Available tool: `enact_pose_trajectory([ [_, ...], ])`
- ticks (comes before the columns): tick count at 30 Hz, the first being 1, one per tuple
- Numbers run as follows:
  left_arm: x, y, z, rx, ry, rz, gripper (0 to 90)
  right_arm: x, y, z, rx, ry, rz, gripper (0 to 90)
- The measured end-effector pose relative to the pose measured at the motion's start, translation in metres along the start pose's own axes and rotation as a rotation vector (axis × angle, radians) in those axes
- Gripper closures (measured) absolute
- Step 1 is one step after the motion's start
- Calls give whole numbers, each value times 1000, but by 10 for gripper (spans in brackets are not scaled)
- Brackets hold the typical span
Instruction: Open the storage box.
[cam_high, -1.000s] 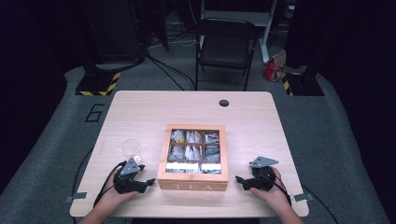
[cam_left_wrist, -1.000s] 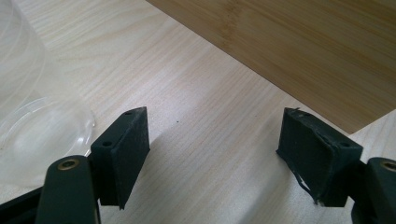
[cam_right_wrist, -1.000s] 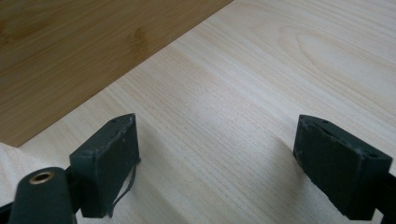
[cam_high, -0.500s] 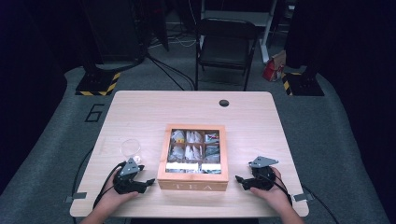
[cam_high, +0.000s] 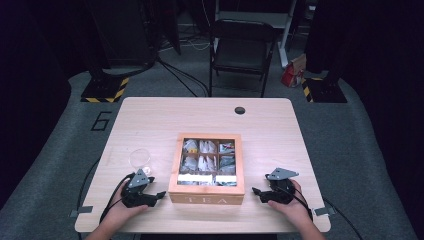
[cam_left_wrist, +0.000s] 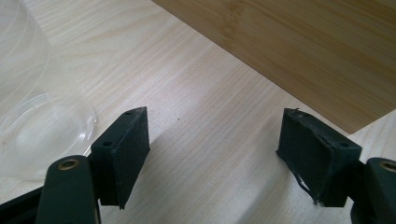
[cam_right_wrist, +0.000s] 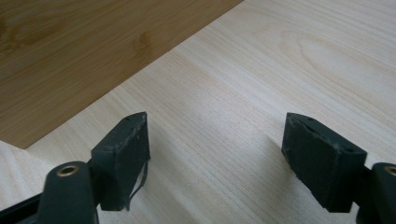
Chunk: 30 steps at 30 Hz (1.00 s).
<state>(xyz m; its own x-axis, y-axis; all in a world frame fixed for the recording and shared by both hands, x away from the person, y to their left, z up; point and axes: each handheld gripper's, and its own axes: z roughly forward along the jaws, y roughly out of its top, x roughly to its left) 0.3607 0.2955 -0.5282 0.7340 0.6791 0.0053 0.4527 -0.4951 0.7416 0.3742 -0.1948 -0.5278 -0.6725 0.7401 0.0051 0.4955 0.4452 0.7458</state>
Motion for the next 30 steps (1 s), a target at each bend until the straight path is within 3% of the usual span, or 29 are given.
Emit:
enact_pose_trajectory([
  [4, -1, 1, 0, 3, 3, -1, 267, 0, 0, 0, -2, -2, 4, 251],
  [7, -1, 3, -3, 18, -28, -7, 299, 0, 0, -1, -4, -5, 4, 304],
  [10, -2, 4, -5, 4, -36, -24, 324, 1, 2, -2, 7, 1, 4, 346],
  [14, -3, 9, -13, -10, -27, -17, 336, 2, 4, -4, 8, 11, 4, 357],
  [22, -7, 14, -26, -41, -30, -47, 360, 5, 8, -15, -30, 32, 40, 388],
  [30, -7, 17, -37, -66, -30, -80, 384, 12, 12, -26, -48, 59, 38, 404],
])
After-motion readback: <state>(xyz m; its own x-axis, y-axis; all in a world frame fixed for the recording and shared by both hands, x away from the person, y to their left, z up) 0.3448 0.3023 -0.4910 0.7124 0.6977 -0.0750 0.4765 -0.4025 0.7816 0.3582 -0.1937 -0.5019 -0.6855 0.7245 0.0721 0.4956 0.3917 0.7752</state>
